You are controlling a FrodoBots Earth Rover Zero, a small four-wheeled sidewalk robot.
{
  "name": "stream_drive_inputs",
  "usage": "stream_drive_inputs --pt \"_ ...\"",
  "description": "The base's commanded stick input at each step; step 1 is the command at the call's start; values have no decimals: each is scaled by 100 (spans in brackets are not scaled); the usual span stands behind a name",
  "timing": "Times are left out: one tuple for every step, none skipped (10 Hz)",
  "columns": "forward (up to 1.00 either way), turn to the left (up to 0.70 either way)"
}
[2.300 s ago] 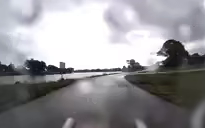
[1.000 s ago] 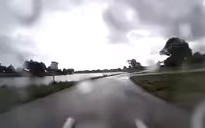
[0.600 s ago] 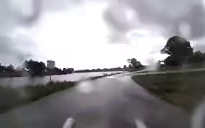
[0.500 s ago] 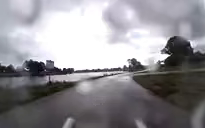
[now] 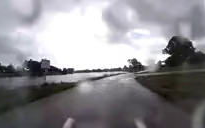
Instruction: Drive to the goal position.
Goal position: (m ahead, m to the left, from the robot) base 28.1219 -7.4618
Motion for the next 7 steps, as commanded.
stream_drive_inputs --pt "100 -36" --pt "100 -20" --pt "100 -13" --pt "100 -35" --pt "100 -10" --pt "100 0" --pt "100 0"
